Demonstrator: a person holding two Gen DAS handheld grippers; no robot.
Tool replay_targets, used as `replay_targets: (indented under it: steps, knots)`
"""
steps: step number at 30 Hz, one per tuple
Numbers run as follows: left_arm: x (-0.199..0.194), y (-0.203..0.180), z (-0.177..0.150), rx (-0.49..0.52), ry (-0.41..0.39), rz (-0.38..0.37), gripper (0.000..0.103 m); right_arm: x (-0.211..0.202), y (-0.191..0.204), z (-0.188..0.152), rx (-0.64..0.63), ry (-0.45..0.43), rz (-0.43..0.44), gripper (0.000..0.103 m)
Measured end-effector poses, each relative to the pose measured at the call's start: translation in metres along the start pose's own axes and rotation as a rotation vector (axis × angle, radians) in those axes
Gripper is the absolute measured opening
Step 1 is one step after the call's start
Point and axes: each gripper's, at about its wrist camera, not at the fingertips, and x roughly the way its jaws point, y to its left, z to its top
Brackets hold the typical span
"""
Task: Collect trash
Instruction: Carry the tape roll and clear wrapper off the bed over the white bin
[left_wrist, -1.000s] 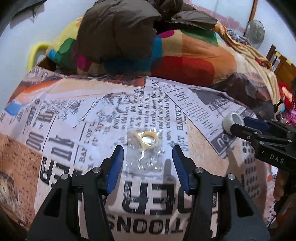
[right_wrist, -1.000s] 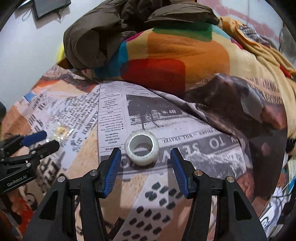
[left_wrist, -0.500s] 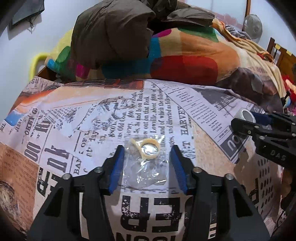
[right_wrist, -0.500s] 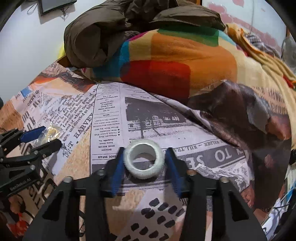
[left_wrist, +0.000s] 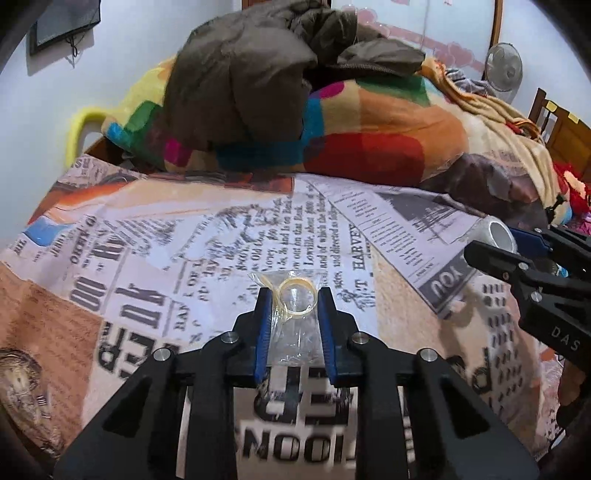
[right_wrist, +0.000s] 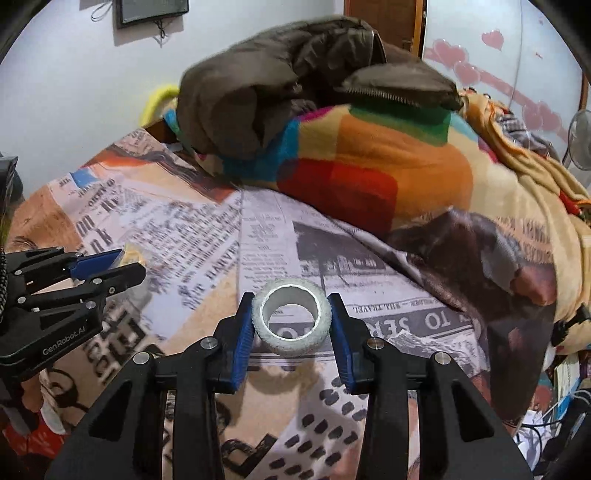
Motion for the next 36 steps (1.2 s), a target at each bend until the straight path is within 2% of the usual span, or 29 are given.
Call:
replay_targets:
  steps: [9, 17, 24, 29, 36]
  knots:
    - [-0.085, 0.014, 0.007, -0.006, -0.094, 0.010, 0.024, -0.058, 0.029, 0.021, -0.012, -0.079, 0.022, 0.035]
    - [-0.175, 0.045, 0.000, -0.040, -0.175, 0.023, 0.024, -0.115, 0.074, 0.034, -0.030, -0.134, 0.067, 0.035]
    - [-0.247, 0.087, -0.032, -0.082, -0.234, 0.076, 0.024, -0.160, 0.129, 0.041, -0.083, -0.200, 0.124, 0.035]
    - [-0.284, 0.120, -0.062, -0.116, -0.265, 0.144, 0.024, -0.184, 0.181, 0.045, -0.147, -0.242, 0.174, 0.035]
    - [-0.318, 0.175, -0.106, -0.209, -0.281, 0.188, 0.024, -0.185, 0.248, 0.036, -0.201, -0.224, 0.252, 0.035]
